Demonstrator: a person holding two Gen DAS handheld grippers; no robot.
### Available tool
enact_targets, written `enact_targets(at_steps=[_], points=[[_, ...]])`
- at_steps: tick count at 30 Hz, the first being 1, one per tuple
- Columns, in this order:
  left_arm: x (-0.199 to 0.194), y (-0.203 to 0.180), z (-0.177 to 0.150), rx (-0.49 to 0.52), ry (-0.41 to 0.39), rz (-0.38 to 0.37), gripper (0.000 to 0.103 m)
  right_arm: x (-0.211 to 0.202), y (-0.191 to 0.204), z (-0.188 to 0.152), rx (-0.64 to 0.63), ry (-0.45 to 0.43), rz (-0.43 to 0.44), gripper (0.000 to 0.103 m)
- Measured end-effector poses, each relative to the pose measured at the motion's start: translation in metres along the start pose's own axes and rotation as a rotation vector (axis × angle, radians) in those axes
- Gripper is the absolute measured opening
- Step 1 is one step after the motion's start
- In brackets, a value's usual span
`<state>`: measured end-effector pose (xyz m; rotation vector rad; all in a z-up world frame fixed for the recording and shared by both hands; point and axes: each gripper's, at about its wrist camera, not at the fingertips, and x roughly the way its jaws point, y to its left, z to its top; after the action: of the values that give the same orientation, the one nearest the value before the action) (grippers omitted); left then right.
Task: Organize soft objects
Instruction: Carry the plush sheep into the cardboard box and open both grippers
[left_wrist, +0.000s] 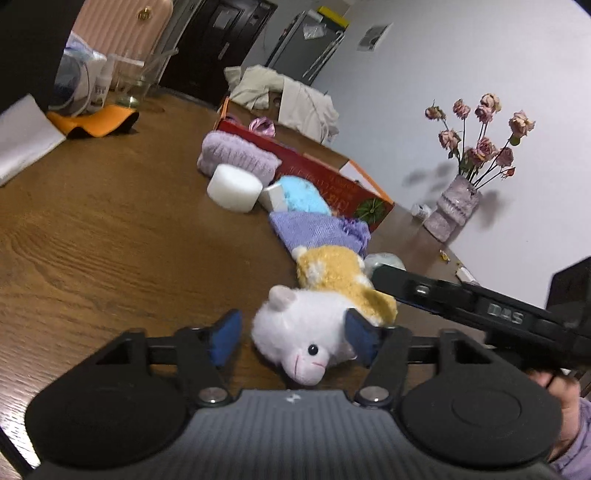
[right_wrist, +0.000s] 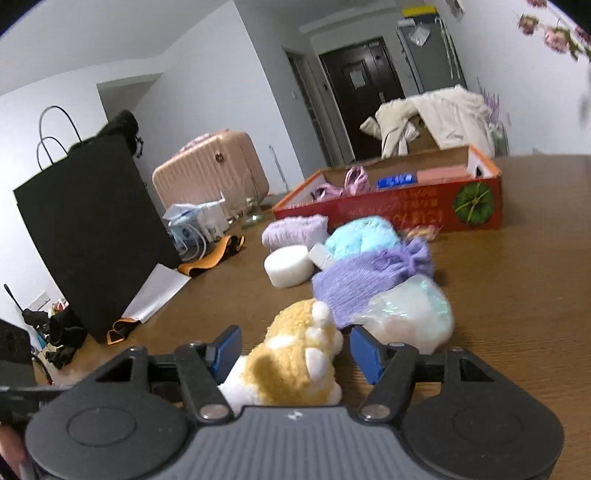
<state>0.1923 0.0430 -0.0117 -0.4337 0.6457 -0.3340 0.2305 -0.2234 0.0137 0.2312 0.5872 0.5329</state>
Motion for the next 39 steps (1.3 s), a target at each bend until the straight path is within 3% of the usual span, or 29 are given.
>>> enact_targets(at_steps=[2,9,13,17,22,27,34,39], points=[[0.002,0.003,-0.001,-0.022,0.012,-0.008,0.056,0.008,0.002,-0.008,0.028,0.037,0.005,0.054],[-0.002,-0.005,-0.003,0.006,0.005,-0.027,0.048,-0.008,0.007,-0.021,0.052,0.025,0.009,0.048],[-0.009,-0.02,0.017,0.033,-0.044,-0.073,0.048,-0.032,0.015,0.002,0.014,-0.068,0.001,0.047],[0.004,-0.04,0.067,0.055,-0.114,-0.145,0.048,-0.043,0.0,0.052,-0.014,-0.164,0.015,0.046],[0.08,-0.064,0.149,0.083,-0.113,-0.186,0.048,-0.013,-0.052,0.135,0.0,-0.2,-0.01,0.046],[0.175,-0.071,0.211,0.048,-0.029,-0.159,0.048,0.051,-0.126,0.199,0.096,-0.119,-0.031,0.045],[0.273,-0.066,0.232,0.049,0.091,-0.066,0.048,0.124,-0.187,0.216,0.155,-0.026,-0.112,0.045],[0.292,-0.062,0.223,0.089,0.148,-0.035,0.048,0.142,-0.195,0.204,0.145,0.028,-0.17,0.047]])
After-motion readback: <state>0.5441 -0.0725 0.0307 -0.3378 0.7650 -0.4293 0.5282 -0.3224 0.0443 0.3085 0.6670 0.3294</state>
